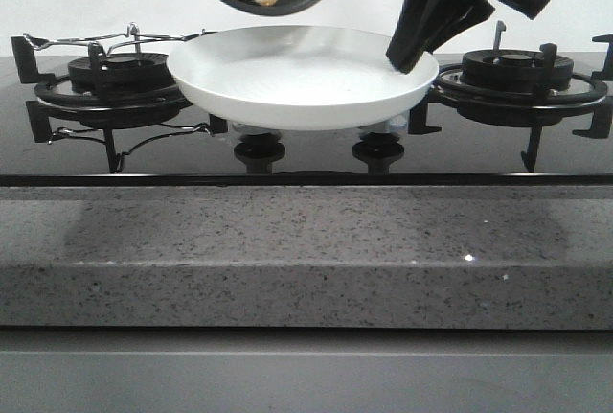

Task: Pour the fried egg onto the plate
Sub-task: 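Lift and tilt the pan with the left gripper over the plate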

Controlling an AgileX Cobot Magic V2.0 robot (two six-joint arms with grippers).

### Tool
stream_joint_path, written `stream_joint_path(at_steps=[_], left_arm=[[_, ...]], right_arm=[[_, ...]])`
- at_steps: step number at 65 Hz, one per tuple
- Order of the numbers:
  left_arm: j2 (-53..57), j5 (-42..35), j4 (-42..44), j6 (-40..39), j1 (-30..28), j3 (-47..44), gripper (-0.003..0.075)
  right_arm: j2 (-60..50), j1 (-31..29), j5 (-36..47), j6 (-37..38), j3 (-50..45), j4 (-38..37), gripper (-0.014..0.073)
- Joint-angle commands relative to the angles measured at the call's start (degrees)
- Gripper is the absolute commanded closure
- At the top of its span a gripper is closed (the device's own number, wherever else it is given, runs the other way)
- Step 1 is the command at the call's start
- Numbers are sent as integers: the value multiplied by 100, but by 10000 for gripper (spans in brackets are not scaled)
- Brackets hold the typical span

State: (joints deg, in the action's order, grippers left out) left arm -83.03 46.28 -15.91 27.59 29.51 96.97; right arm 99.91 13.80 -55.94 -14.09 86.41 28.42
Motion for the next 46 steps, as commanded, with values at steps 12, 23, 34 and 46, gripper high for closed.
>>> stream_joint_path(at_steps=[12, 23, 34, 46], left_arm=[[260, -683, 1677, -1028, 762, 202, 739], [260, -686, 1591, -1136, 795, 202, 739], [260, -686, 1591, -1180, 795, 202, 739], [260, -686, 1523, -1237, 819, 202, 739]], right_arm=[[-327, -13, 131, -49, 120, 230, 632], [-327, -13, 131, -49, 120, 230, 632], [-327, -13, 131, -49, 120, 230, 632], [-327, -13, 131, -49, 120, 230, 632]])
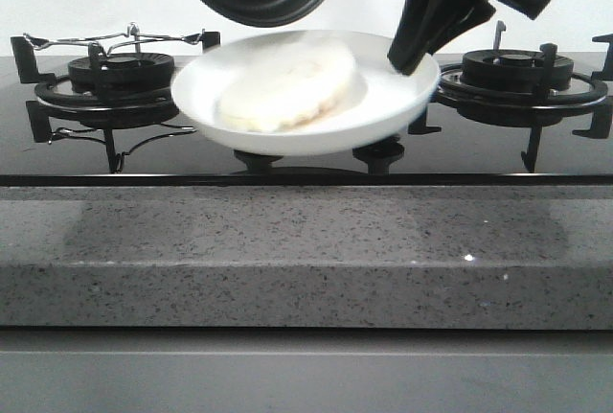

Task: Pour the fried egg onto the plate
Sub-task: 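Lift and tilt the pan with the left gripper over the plate, then return the empty pan to its burner with the left gripper and release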

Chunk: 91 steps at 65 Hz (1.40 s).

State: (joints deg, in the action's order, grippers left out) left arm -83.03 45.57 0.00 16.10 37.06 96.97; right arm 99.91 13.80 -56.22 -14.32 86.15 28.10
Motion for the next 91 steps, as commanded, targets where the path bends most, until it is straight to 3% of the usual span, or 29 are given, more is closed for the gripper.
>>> stream_joint_path(at_steps=[1, 14, 25, 37, 56, 61, 78, 91], left_arm=[[260, -614, -68, -107, 63, 202, 739], [260, -500, -38, -341, -83, 202, 739], [270, -556, -571, -823, -714, 202, 739], [242, -556, -2788, -632, -1960, 24, 739], [-168, 390, -7524, 1159, -4459, -996, 739], [-390, 676, -8294, 1368, -4872, -1261, 739], [-1105, 1072, -8894, 1368, -5688, -1408, 739], [-1532, 1153, -8998, 1368, -5795, -1408, 739]], right_arm=[[-327, -13, 158, -26, 146, 262, 632], [-327, -13, 158, -26, 146, 262, 632], [-327, -13, 158, -26, 146, 262, 632], [-327, -13, 158, -26, 146, 262, 632], [-327, -13, 158, -26, 146, 262, 632], [-327, -13, 158, -26, 146, 262, 632], [-327, -13, 158, -26, 146, 262, 632], [-327, -13, 158, -26, 146, 262, 632]])
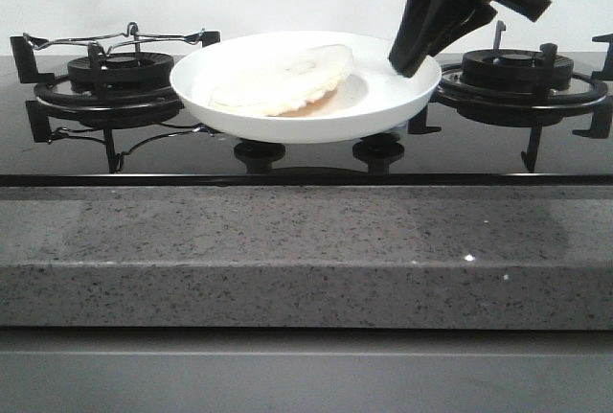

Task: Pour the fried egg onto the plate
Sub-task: 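Return the empty pan to its burner with the left gripper and release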

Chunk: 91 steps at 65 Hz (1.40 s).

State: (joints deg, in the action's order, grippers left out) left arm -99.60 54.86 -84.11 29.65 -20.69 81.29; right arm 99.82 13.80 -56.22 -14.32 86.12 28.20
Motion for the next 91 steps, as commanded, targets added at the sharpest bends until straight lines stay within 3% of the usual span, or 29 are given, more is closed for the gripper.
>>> stream_joint_path(at_steps=[1, 35, 55, 68, 82, 91], left_arm=[[103, 224, -587, 13, -19, 160, 739], [-485, 448, -734, 24, -19, 160, 707], [-527, 512, -628, 141, -19, 160, 454], [-582, 682, -339, 175, 42, 160, 348], [-582, 1045, -269, 334, 29, 160, 139], [-582, 1346, 36, 334, 29, 160, 131]], right_arm=[[-317, -13, 158, -26, 148, 252, 632], [-317, -13, 158, -26, 148, 252, 632], [-317, -13, 158, -26, 148, 252, 632], [-317, -13, 158, -26, 148, 252, 632], [-317, -13, 158, -26, 148, 252, 632], [-317, -13, 158, -26, 148, 252, 632]])
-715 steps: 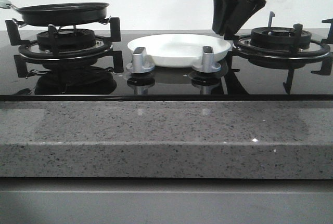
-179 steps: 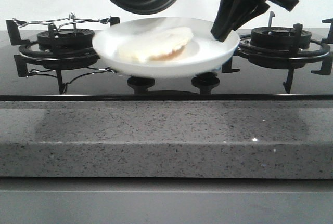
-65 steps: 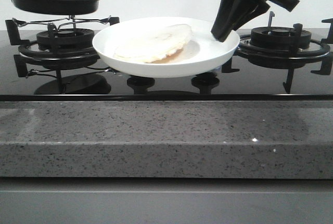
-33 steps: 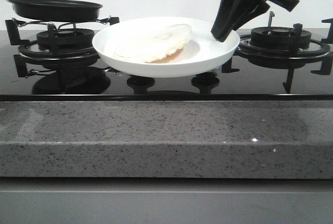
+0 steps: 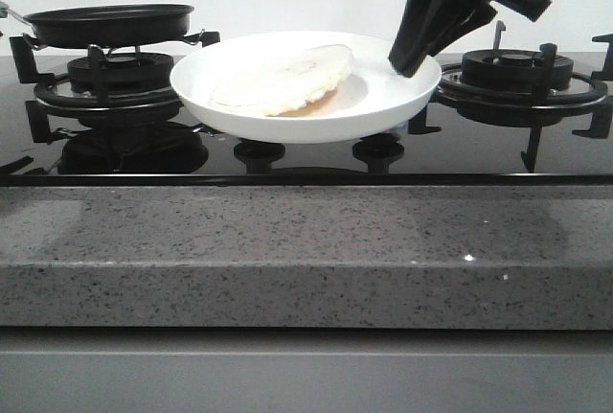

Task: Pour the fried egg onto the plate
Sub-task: 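Return the empty pan to its burner with the left gripper and release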

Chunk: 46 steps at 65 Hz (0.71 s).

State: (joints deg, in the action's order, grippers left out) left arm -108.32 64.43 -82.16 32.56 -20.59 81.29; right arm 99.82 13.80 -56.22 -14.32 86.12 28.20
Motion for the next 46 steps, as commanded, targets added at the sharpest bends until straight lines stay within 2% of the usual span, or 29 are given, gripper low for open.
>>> stream_joint_path(at_steps=[1, 12, 21, 28, 46], left_arm=[[289, 419, -103, 43, 19, 160, 131], [289, 712, 645, 43, 19, 160, 131], [324, 765, 704, 43, 19, 160, 160], [411, 808, 823, 110, 19, 160, 271], [609, 808, 866, 150, 31, 160, 633]], right_arm=[[-317, -13, 158, -26, 148, 252, 632], [-317, -13, 158, -26, 148, 252, 632], [-317, -13, 158, -26, 148, 252, 632], [-317, -13, 158, -26, 148, 252, 632], [-317, -13, 158, -26, 148, 252, 632]])
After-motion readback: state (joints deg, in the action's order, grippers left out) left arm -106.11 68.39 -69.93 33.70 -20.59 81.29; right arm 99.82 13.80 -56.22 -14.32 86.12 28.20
